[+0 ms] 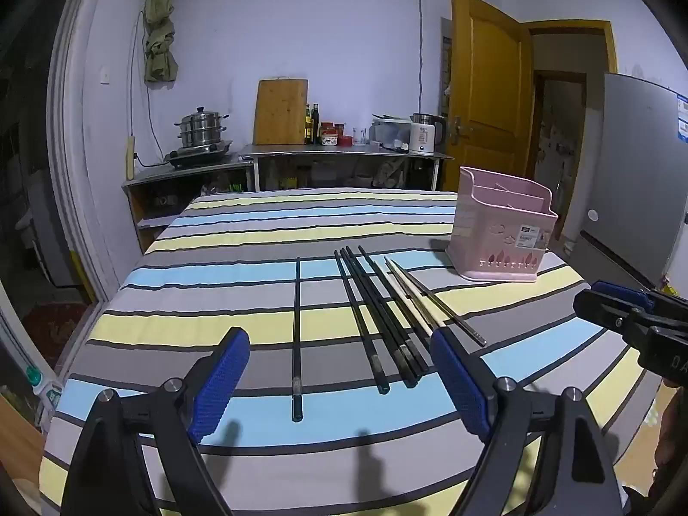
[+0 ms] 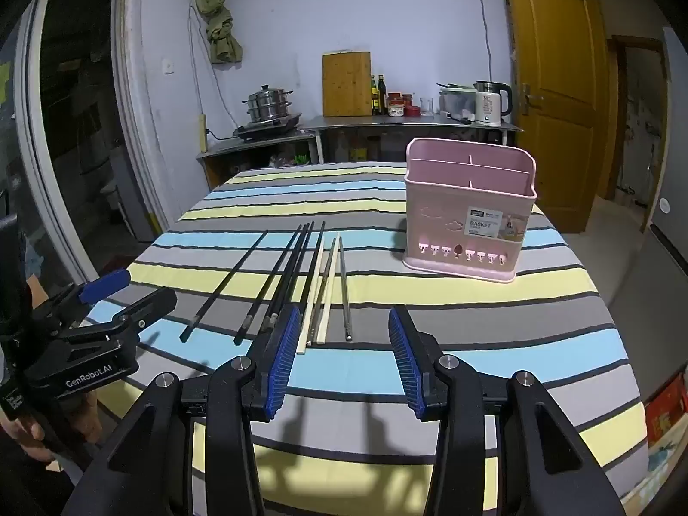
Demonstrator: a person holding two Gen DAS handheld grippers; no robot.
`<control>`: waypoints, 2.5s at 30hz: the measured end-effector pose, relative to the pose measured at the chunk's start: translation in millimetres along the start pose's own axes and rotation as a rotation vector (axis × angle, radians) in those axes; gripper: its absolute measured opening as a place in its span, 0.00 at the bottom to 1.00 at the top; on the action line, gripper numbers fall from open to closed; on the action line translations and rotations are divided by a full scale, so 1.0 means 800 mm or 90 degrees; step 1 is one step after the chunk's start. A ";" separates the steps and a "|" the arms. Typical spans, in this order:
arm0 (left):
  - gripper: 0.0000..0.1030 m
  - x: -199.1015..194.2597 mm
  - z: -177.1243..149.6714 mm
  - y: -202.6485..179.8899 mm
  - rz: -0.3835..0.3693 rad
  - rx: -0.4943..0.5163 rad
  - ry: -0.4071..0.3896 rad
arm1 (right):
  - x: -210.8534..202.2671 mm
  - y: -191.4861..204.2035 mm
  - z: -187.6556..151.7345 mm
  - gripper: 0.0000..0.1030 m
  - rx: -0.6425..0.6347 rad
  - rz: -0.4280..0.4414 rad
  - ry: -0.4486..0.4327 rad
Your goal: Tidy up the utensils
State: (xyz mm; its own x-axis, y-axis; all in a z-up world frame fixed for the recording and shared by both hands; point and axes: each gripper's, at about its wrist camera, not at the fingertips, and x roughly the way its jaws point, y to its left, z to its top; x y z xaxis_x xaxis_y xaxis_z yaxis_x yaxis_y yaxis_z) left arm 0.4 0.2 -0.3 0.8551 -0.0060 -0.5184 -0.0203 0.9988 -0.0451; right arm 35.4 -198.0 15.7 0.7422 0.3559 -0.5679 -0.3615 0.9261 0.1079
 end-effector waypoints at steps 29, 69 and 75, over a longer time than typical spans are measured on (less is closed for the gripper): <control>0.83 -0.003 -0.001 -0.003 -0.003 0.005 0.001 | -0.001 -0.003 -0.001 0.43 0.006 -0.001 -0.002; 0.83 -0.001 -0.002 -0.013 -0.008 0.008 -0.001 | -0.002 -0.005 0.000 0.43 0.007 -0.002 -0.001; 0.83 -0.001 -0.002 -0.015 -0.009 0.008 -0.001 | -0.002 -0.006 0.000 0.43 0.007 -0.002 -0.001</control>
State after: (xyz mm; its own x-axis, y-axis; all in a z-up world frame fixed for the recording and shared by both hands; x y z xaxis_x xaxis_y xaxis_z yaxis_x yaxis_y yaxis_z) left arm -0.6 -11.9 -0.9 0.8565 -0.0200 -0.5157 -0.0014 0.9992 -0.0411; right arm 35.8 -203.0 16.5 0.7443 0.3532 -0.5668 -0.3530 0.9285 0.1152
